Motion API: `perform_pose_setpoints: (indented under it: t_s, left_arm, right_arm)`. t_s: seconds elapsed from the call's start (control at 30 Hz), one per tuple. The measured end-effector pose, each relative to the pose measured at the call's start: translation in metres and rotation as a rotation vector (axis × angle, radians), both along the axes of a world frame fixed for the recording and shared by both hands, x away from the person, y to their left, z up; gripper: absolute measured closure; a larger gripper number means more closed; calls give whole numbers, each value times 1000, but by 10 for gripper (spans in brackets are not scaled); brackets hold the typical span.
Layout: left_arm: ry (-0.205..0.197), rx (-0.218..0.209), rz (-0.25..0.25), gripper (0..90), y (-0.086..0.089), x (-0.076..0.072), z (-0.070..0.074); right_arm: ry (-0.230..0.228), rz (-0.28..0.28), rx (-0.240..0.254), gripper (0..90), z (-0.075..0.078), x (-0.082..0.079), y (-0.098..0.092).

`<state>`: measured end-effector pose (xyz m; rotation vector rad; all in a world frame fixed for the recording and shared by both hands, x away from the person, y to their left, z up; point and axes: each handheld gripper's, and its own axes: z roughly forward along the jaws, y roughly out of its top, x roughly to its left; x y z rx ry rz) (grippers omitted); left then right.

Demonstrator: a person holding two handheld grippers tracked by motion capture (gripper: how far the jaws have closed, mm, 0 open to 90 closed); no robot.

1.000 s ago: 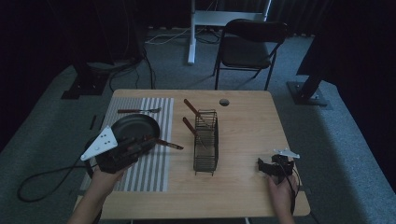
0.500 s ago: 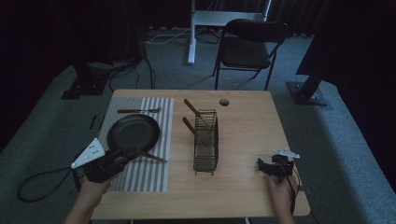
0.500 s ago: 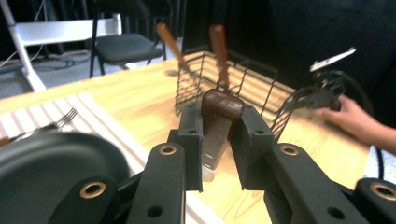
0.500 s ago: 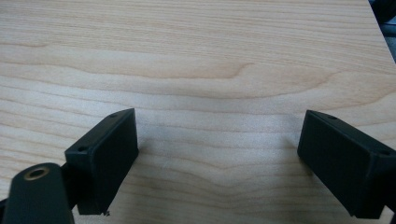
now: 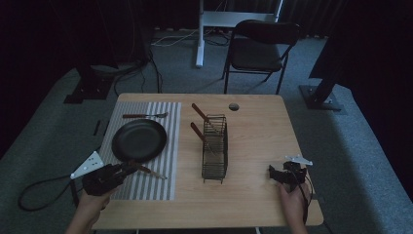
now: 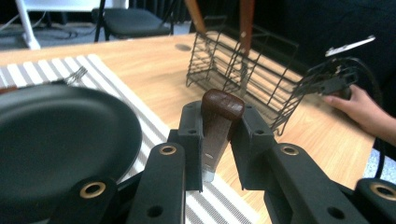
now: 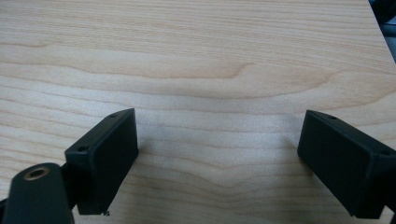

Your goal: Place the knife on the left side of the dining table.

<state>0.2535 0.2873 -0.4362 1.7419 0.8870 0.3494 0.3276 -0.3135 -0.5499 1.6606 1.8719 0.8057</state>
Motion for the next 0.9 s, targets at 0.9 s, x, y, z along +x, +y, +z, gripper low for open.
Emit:
perform_pose_setpoints:
  t_s: [0.9]
  left_arm:
    - [246,-160,226,706,56,-6,-51]
  right_arm:
    - [0,0,0,113,0,0,0]
